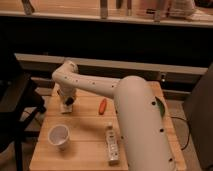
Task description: Place the eraser on the white sponge
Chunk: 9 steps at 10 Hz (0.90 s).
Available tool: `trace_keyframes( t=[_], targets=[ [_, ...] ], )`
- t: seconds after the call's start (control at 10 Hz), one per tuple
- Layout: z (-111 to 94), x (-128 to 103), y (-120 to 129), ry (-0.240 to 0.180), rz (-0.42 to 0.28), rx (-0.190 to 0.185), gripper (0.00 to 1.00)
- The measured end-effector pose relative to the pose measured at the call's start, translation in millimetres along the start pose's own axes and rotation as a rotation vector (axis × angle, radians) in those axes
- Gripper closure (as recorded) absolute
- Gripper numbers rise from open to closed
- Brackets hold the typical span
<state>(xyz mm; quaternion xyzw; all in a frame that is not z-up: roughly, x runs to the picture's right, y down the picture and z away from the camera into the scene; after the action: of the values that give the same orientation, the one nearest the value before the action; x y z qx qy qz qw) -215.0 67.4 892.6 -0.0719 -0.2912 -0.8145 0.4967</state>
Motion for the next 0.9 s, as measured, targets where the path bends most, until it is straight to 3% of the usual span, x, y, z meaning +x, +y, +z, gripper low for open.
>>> trace_keyframes(
  t=[0.6,0.9],
  targets=[
    [3.8,4.6,0.9,0.014,-0.019,0.007,0.88],
    [5.3,6.4,1.2,0.019,-0.028,0.009,0.82]
  ],
)
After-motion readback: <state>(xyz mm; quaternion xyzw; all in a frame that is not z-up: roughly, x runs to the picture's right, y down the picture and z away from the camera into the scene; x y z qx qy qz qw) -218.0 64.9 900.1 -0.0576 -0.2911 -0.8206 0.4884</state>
